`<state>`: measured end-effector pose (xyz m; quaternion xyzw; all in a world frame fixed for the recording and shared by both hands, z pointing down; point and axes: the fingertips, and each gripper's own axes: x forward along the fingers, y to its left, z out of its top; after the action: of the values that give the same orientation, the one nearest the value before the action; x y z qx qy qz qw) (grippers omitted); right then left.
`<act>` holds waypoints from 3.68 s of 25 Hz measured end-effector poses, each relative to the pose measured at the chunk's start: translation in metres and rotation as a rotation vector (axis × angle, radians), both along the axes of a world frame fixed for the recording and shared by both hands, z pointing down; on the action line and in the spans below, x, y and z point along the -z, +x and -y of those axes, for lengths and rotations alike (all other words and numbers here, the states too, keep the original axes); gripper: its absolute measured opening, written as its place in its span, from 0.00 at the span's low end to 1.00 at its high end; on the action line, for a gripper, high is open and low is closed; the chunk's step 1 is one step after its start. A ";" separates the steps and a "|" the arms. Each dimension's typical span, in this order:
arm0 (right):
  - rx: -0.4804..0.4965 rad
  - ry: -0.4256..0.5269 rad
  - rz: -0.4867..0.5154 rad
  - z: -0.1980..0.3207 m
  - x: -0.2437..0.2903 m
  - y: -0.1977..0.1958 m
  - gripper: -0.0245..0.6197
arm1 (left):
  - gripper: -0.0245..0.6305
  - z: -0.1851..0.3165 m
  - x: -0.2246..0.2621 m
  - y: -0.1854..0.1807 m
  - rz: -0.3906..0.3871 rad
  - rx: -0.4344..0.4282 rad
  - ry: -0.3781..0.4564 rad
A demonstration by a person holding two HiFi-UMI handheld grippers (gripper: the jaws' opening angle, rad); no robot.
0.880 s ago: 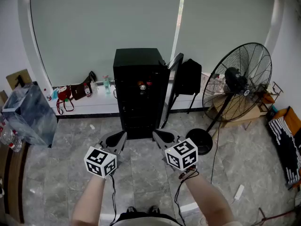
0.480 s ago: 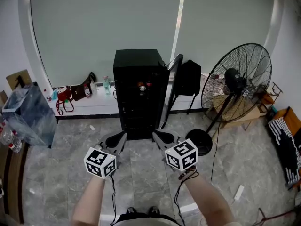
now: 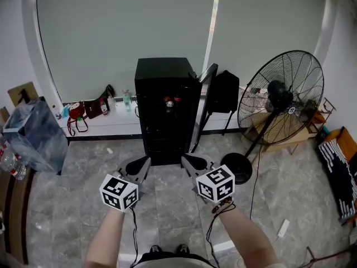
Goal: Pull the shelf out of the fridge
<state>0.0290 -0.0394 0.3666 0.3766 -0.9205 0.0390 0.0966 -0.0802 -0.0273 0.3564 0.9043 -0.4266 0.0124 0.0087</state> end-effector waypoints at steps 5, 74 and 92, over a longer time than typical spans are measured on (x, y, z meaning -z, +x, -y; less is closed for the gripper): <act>0.002 -0.003 0.005 0.000 -0.001 0.001 0.06 | 0.05 0.001 0.000 0.002 0.000 0.002 -0.001; 0.071 -0.037 0.028 -0.012 -0.008 -0.021 0.45 | 0.54 -0.005 -0.016 -0.004 0.006 -0.016 -0.047; 0.021 -0.008 0.031 -0.012 -0.003 -0.024 0.55 | 0.65 -0.005 -0.017 -0.011 0.001 -0.054 -0.071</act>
<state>0.0054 -0.0272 0.3700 0.3657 -0.9257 0.0473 0.0840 -0.0908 -0.0224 0.3738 0.9146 -0.4015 0.0281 0.0402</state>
